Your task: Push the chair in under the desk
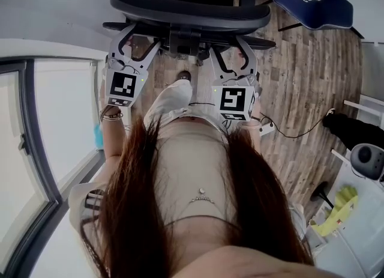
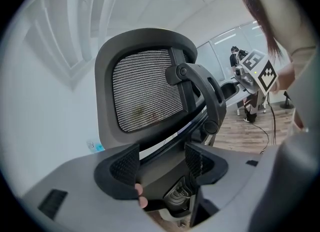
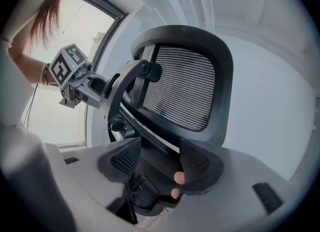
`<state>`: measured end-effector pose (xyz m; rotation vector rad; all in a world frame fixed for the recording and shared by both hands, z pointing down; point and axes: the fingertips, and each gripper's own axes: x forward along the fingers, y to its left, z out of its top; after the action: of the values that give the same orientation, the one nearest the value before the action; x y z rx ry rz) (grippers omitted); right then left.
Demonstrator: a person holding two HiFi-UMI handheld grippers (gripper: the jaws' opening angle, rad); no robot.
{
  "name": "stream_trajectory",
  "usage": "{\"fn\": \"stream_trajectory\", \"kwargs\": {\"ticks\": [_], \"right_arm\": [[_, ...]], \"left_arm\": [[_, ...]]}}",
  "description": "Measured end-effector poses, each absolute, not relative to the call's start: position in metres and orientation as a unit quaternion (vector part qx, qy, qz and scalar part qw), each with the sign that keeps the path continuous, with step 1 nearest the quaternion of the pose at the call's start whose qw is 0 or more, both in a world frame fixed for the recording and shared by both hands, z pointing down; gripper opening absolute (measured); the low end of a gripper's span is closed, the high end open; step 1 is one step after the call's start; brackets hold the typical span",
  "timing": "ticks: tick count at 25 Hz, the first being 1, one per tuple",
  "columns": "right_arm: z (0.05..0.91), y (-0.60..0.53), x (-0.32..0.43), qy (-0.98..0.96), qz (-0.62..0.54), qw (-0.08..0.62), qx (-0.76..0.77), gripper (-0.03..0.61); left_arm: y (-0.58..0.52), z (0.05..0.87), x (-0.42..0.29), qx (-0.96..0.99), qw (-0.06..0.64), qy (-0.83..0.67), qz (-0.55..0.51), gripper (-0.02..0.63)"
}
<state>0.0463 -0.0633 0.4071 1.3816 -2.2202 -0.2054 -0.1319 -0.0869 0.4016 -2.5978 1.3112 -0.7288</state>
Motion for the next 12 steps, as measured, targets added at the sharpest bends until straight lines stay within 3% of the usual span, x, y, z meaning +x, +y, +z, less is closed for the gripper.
{"fn": "stream_trajectory", "kwargs": {"ticks": [12], "right_arm": [[0.405,-0.084,0.045,-0.817,-0.077,0.256,0.510,0.250]], "left_arm": [[-0.107,0.400,-0.132,-0.863,0.074,0.437,-0.242,0.279]]}}
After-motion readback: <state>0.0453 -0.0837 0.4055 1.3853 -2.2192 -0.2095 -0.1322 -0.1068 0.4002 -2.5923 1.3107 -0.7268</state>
